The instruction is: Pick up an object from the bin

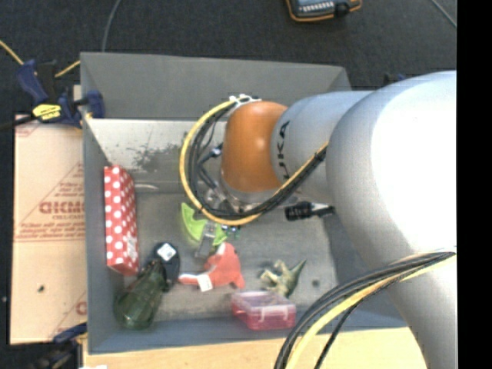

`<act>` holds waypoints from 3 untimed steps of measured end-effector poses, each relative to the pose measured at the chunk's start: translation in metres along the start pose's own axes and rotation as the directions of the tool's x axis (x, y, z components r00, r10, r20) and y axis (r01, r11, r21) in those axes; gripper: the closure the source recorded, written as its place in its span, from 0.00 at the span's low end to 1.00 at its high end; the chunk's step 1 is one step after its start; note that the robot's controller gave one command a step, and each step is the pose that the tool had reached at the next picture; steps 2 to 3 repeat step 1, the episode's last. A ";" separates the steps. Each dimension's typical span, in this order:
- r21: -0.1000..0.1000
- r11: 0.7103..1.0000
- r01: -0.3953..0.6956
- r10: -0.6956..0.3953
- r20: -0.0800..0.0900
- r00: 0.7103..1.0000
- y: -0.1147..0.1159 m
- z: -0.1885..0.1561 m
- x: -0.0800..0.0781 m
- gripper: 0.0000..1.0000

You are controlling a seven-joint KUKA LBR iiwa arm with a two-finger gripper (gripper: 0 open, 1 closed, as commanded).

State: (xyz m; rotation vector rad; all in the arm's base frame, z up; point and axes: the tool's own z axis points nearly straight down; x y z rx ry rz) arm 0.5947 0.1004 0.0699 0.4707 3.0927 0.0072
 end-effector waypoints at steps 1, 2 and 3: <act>0.002 1.000 -0.015 0.015 -0.004 1.000 -0.010 -0.001 -0.001 1.00; 0.002 1.000 -0.015 0.015 -0.004 1.000 -0.010 -0.001 -0.001 1.00; 0.002 1.000 -0.015 0.015 -0.004 1.000 -0.010 -0.001 -0.001 1.00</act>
Offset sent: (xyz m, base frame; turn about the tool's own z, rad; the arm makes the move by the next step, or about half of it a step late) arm 0.0000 0.0000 0.0000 0.0000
